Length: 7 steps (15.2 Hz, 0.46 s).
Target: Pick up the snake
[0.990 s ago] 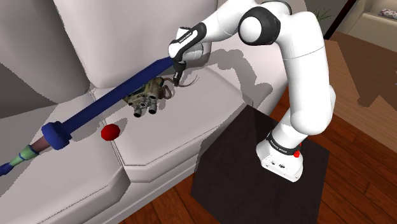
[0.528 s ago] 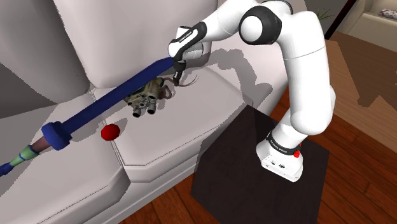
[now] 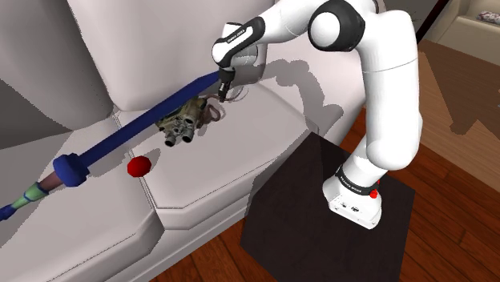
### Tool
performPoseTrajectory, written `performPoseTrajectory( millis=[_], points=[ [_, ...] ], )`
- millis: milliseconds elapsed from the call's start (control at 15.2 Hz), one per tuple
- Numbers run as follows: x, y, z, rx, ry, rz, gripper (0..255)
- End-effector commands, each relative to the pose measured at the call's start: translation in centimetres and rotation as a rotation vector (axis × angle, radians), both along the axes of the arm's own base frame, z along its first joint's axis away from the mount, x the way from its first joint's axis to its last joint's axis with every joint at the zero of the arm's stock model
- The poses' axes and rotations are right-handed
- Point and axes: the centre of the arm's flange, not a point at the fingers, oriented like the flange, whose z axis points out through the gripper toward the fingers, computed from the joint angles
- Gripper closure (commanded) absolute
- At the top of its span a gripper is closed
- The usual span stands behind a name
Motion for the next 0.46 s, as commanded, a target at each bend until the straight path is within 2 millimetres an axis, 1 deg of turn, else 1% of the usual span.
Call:
performPoseTrajectory(
  millis=[0,264,396],
  points=[
    [0.1,0.0,1.3,-0.001,-0.002,-0.002,255],
    [0.1,0.0,3.4,-0.001,-0.002,-0.002,255],
    [0.1,0.0,3.5,-0.001,-0.002,-0.002,255]
  ],
)
